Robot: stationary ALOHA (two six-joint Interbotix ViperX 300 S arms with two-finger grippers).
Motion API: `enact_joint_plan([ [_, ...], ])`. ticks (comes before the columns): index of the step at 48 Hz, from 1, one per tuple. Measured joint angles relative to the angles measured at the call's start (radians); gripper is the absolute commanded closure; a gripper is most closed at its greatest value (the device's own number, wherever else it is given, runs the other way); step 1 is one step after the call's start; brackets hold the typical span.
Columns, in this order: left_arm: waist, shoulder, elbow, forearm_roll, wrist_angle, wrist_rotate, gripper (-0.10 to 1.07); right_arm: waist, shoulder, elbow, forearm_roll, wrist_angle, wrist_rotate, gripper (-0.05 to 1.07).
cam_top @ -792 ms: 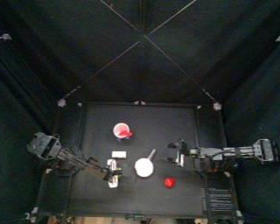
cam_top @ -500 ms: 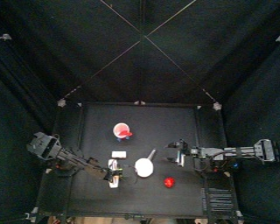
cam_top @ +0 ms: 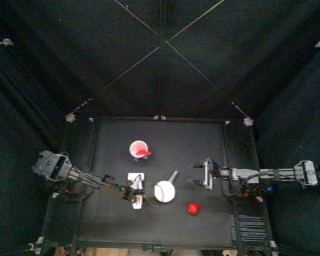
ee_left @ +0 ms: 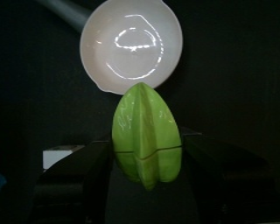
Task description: Place starfruit in pan
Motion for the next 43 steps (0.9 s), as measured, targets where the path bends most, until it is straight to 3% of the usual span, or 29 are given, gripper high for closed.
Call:
enact_joint_plan([
  [21, 0.058, 0.089, -0.063, 0.006, -0.137, 0.005, 0.29, -0.003, -0.002, 0.003, 0.002, 0.000, 0.000, 0.03],
  [43, 0.069, 0.193, -0.143, 0.012, -0.150, 0.054, 0.26, -0.003, -0.003, 0.003, 0.002, 0.000, 0.000, 0.03],
])
